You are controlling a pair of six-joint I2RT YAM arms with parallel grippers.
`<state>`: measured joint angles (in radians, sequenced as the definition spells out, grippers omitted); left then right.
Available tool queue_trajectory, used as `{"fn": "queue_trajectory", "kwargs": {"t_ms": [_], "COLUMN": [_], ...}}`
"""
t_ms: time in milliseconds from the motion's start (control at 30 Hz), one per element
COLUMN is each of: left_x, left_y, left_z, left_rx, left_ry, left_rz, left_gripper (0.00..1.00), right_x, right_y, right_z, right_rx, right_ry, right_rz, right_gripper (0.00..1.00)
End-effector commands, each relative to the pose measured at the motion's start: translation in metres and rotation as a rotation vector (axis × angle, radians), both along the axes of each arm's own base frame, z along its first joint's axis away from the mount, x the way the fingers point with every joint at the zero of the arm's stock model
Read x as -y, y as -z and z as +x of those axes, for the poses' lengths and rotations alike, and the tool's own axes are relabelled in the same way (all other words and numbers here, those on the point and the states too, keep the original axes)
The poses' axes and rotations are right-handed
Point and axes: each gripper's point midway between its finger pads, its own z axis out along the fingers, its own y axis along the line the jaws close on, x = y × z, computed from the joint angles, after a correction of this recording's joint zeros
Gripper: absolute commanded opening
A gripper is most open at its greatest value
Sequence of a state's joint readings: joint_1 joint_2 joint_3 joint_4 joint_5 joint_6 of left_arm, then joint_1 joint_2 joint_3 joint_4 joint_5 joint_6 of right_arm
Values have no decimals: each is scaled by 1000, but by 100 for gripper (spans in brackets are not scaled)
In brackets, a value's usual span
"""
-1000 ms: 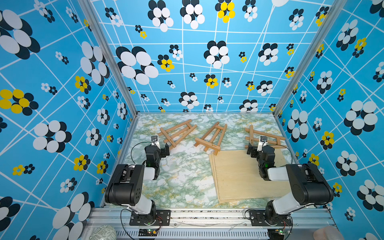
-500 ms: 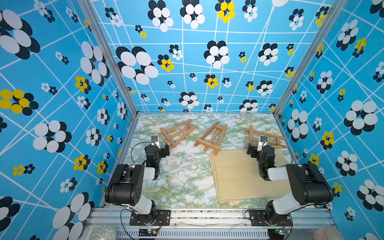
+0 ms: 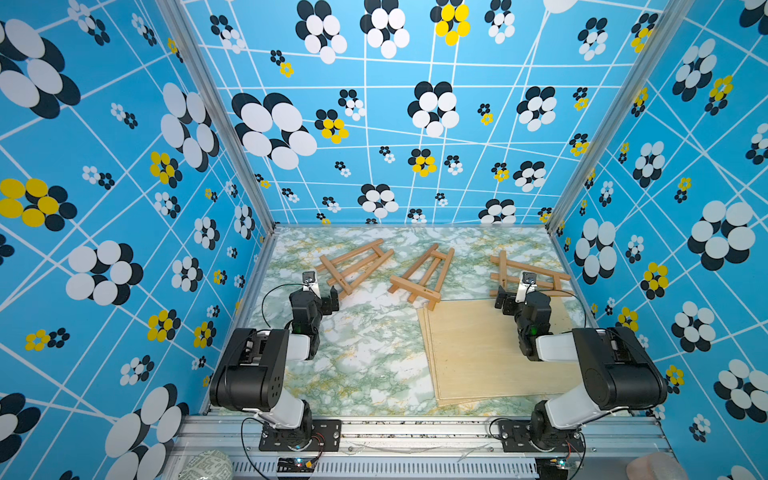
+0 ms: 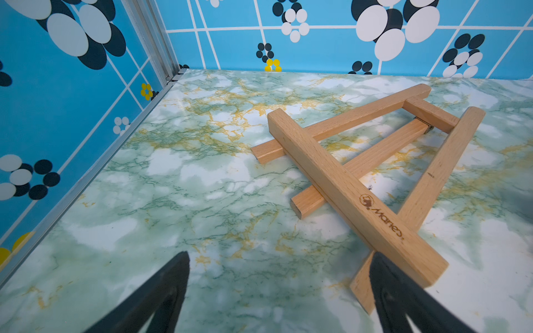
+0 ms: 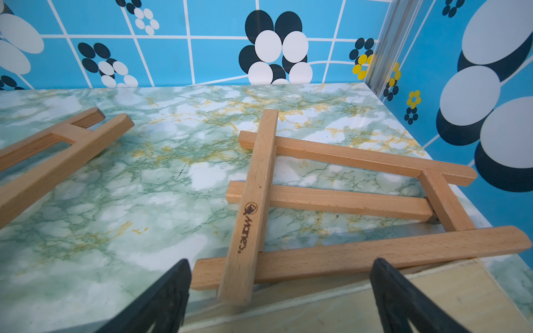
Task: Assemble the easel
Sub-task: Pick up the easel at the center of the board.
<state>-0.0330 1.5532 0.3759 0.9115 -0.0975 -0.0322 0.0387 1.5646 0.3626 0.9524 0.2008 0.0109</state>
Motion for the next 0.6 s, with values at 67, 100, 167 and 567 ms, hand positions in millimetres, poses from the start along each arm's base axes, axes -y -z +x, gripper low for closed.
{"fn": "queue_trajectory", "kwargs": {"t_ms": [67, 100, 167, 567], "left_x": [-2, -3, -4, -13], "left_y": [-13, -15, -19, -61], "left_z": [0, -1, -2, -21], "left_rx": [27, 26, 23, -159], "left_ry": [-6, -10, -20, -140], "left_rz": [3, 3, 4, -118], "left_gripper": [99, 99, 99, 99], "right_x": [8, 8, 10, 29], "right_y": [-16, -19, -24, -72], "right_z": [-1, -1, -1, -15], "right_rx": [35, 32, 20, -203], "right_ry": [43, 44, 61, 270], "right_rz": [12, 12, 12, 192], "right_gripper": [99, 99, 99, 99]}}
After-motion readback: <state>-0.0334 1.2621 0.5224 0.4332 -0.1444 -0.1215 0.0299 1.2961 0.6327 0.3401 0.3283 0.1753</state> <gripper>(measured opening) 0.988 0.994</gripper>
